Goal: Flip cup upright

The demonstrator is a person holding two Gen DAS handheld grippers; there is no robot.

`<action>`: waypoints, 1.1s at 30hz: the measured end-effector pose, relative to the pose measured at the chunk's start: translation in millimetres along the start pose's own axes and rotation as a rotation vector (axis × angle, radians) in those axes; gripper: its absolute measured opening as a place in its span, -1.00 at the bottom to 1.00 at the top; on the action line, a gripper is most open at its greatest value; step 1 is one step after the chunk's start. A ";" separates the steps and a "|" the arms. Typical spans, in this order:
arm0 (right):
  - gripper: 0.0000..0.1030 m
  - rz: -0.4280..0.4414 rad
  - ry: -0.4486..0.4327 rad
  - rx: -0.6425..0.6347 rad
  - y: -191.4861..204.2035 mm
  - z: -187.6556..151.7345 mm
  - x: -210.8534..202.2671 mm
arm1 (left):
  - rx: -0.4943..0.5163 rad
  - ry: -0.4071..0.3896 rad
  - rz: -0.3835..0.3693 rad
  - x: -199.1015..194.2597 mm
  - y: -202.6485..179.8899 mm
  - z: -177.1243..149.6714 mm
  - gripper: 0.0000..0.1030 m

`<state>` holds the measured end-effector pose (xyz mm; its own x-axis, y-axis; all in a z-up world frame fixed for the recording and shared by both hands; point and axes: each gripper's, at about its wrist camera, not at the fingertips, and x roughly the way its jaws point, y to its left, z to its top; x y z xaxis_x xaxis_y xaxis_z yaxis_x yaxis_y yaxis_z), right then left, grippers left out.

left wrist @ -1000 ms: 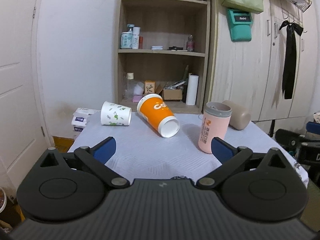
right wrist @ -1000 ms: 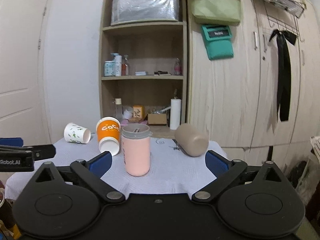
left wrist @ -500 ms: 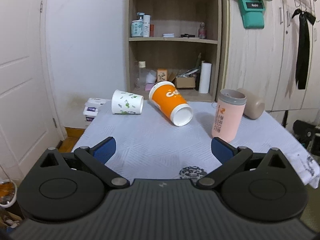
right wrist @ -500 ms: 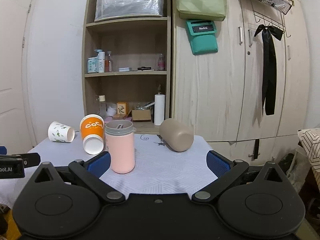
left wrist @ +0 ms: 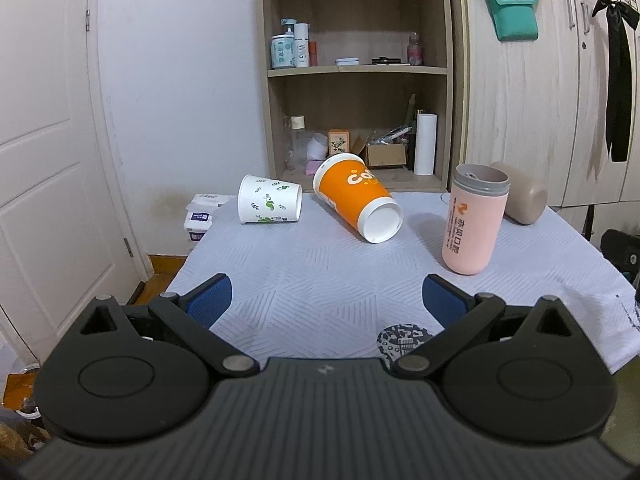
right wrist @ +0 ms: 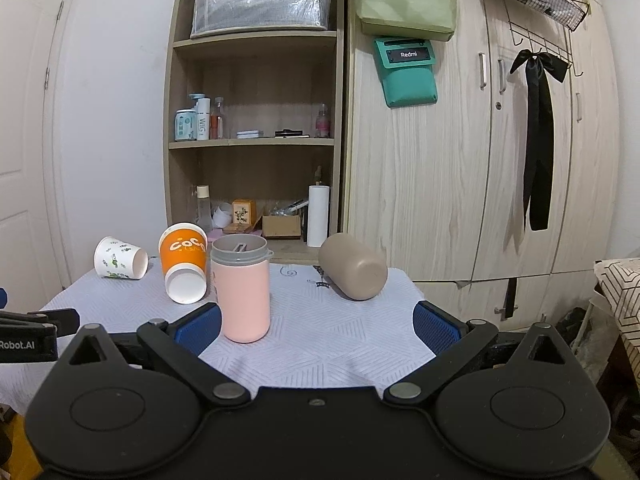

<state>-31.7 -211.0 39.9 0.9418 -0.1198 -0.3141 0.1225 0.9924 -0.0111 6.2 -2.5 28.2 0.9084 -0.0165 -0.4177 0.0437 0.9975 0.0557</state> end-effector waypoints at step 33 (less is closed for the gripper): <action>1.00 -0.001 0.003 -0.013 2.0 -3.6 -0.5 | 0.024 -0.010 0.043 0.7 0.7 -1.1 1.00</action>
<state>-33.1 -208.8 36.5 0.9409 -0.1208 -0.3165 0.1194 0.9926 -0.0240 6.4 -1.7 27.0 0.9139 0.0259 -0.4050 0.0141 0.9953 0.0954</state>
